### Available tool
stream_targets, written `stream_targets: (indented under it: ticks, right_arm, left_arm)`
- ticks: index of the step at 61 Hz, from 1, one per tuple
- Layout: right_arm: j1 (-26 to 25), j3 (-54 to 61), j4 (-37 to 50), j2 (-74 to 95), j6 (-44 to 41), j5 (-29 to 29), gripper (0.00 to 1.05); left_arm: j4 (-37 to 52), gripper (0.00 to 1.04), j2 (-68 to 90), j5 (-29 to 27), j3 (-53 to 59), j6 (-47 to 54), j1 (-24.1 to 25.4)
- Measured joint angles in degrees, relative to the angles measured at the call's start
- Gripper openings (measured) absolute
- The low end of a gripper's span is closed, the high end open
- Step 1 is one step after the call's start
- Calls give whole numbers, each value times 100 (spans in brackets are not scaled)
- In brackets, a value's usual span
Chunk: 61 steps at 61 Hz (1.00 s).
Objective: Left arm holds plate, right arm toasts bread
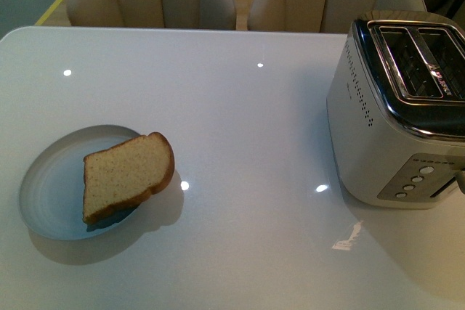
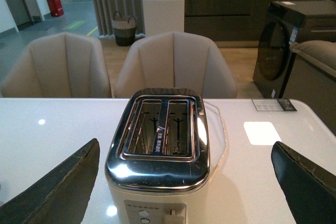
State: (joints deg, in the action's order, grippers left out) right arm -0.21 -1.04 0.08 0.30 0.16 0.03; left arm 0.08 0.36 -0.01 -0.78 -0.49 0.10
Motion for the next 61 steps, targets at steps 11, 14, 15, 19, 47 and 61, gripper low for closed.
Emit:
stream_targets:
  ticks: [11, 14, 15, 19, 47, 61]
  right_arm:
    - [0, 0, 0, 0, 0, 0, 96]
    - [2, 0, 0, 0, 0, 0, 96]
    - [0, 0, 0, 0, 0, 0, 96]
    - [0, 0, 0, 0, 0, 0, 96]
    - [7, 0, 0, 2, 0, -9, 96]
    - [9, 0, 0, 0, 0, 0, 96]
  left_arm:
    - [0, 97, 0, 0, 0, 0, 0]
    - [0, 97, 0, 0, 0, 0, 0]
    - [0, 97, 0, 0, 0, 0, 0]
    - [0, 97, 0, 0, 0, 0, 0]
    - [-2822, 97, 2262, 2863, -1296, -1438, 511]
    - [-1322, 97, 4332, 2699, -1585, -1410, 673]
